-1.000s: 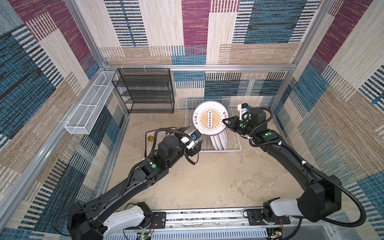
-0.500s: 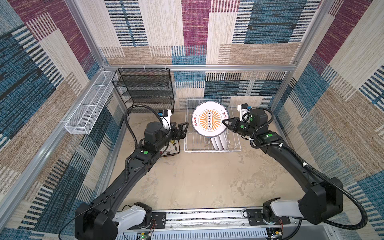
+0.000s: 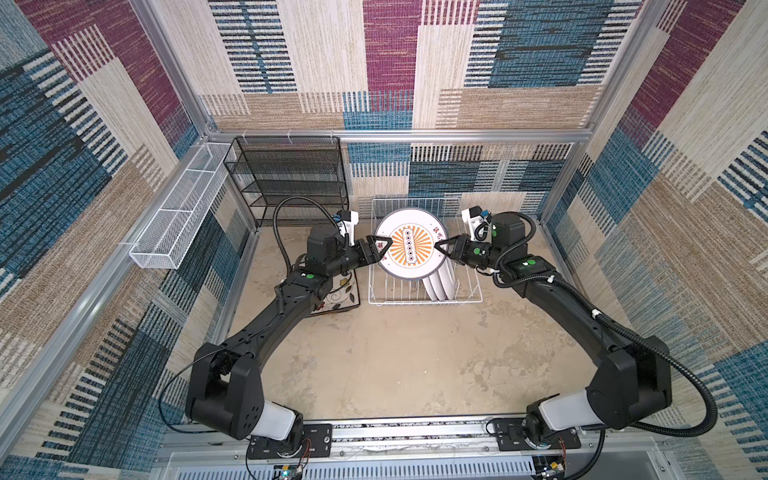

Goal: Unload the plates from the dish rack

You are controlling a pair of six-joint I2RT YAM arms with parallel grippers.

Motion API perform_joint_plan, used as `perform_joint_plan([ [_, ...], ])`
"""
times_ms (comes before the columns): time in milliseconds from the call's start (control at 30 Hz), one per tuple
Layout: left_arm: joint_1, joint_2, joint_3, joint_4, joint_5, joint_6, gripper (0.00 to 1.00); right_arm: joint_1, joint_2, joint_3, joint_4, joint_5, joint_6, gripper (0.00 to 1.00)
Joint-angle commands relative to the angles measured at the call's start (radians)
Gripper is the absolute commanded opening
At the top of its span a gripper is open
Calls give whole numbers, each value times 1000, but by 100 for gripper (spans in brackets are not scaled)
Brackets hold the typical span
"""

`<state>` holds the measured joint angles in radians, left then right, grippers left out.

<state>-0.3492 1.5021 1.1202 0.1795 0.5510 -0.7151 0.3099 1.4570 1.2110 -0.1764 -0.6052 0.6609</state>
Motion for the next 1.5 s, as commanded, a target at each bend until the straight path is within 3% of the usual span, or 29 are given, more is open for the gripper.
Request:
perform_joint_plan([
  [0,0,45,23,110,94,-107,64,-1,7,15,39,-48,-10,0],
  [467,2,76,28,137,133,-152,10,0,15,-4,44,-64,-3,0],
  [600,1,71,26,125,132,-153,0,0,10,-7,48,-63,-3,5],
  [667,1,66,29,120,129,-154,0,0,8,-8,48,-61,-6,7],
  [800,1,47,28,106,122,-160,0,-1,-4,-13,49,-39,-16,21],
  [1067,2,-42,16,-24,87,-153,0,-2,-73,-13,-2,78,-153,36],
  [1200,0,-117,-4,-134,48,-142,0,0,-143,-33,-24,166,-280,61],
  [1400,-2,-261,-100,-236,-11,-161,0,0,-248,-44,-108,254,-491,83],
  [1467,-2,-306,-137,-267,-14,-169,0,-1,-280,-54,-130,258,-540,100],
])
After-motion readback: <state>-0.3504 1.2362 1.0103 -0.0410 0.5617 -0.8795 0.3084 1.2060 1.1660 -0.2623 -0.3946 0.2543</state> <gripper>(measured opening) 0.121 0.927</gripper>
